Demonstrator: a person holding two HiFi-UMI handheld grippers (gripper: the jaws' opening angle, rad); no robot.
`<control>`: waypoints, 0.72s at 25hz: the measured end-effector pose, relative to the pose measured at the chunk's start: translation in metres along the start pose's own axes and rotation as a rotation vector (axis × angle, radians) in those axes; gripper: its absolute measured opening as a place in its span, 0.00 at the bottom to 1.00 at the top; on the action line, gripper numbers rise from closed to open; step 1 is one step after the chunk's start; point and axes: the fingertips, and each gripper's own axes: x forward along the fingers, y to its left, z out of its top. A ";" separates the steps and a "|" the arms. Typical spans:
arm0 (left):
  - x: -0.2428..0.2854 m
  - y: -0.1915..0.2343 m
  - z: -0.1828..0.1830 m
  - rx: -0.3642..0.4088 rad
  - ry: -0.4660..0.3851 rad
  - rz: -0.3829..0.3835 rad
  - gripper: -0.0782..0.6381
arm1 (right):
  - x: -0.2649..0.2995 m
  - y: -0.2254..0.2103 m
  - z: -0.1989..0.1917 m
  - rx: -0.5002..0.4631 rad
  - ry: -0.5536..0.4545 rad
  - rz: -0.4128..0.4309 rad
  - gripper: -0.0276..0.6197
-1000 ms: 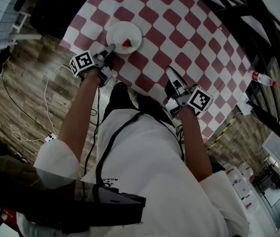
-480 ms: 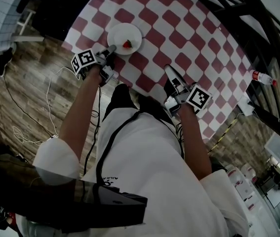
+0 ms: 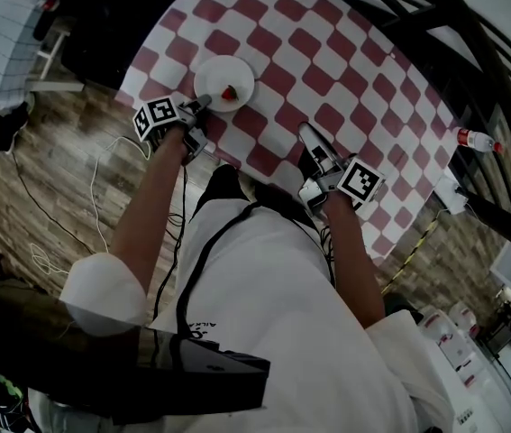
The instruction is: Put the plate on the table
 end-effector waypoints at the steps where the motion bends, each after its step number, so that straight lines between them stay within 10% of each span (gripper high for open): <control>1: 0.000 0.000 0.000 0.001 0.004 0.014 0.17 | -0.001 0.001 0.001 0.000 -0.005 0.003 0.05; 18: 0.006 -0.011 -0.002 0.052 0.031 0.148 0.33 | -0.048 -0.001 0.029 0.010 -0.127 0.006 0.05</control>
